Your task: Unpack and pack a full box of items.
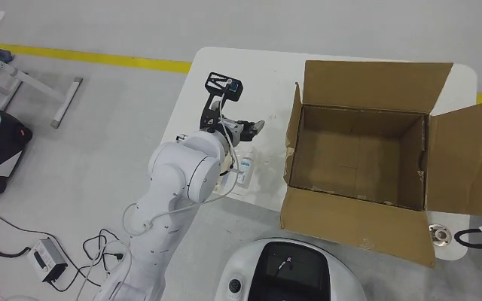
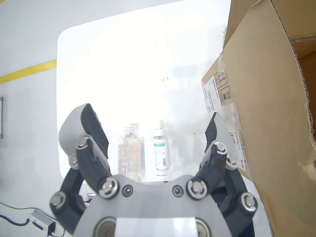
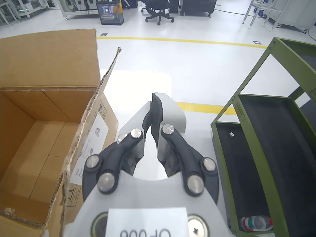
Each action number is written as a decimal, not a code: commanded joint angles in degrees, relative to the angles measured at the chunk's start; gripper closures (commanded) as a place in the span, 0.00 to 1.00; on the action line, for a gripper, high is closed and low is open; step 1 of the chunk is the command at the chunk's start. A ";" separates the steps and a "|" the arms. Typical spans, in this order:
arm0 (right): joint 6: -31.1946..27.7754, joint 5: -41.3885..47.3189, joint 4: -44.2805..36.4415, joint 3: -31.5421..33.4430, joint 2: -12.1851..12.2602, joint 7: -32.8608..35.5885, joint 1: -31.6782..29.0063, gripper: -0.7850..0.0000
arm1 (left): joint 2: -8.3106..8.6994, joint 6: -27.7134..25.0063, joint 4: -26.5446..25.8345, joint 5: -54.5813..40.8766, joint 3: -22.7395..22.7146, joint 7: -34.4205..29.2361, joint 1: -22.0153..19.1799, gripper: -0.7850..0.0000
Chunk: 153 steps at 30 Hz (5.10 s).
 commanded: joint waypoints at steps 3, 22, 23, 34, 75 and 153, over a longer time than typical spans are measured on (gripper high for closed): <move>0.01 0.00 0.00 0.00 0.00 -0.01 0.00 1.00 | 0.00 -0.09 0.10 -0.05 -0.01 0.33 0.19 0.00; 0.01 0.00 0.00 0.00 0.00 -0.01 0.00 1.00 | 2.98 -9.73 8.41 -6.46 -7.16 -16.42 8.49 0.00; 0.01 0.00 0.00 0.00 0.00 -0.01 0.00 1.00 | 2.98 -9.73 8.41 -6.46 -7.16 -16.42 8.49 0.00; 0.01 0.00 0.00 0.00 0.00 -0.01 0.00 1.00 | 2.98 -9.73 8.41 -6.46 -7.16 -16.42 8.49 0.00; 0.01 0.00 0.00 0.00 0.00 -0.01 0.00 1.00 | 3.80 -10.21 27.55 -5.91 -3.51 -11.09 3.42 0.08; 0.01 0.00 0.00 0.00 0.00 -0.01 0.00 1.00 | 4.50 1.58 -0.06 -40.52 1.19 -4.00 -18.78 1.00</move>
